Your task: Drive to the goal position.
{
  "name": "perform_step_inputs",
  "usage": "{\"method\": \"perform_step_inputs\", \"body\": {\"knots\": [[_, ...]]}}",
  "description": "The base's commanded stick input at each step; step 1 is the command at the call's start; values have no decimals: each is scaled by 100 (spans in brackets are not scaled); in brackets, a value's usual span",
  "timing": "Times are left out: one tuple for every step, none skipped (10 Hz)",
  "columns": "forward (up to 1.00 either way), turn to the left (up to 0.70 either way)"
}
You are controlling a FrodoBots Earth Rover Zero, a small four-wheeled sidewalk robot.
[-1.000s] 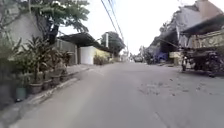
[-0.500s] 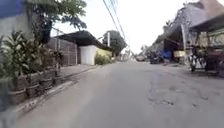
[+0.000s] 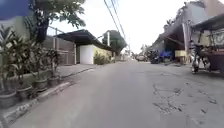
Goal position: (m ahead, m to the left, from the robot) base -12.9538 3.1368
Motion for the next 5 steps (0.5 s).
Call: {"method": "perform_step_inputs", "body": {"knots": [[0, -100], [0, -100], [0, -100], [0, -100], [0, -100]]}}
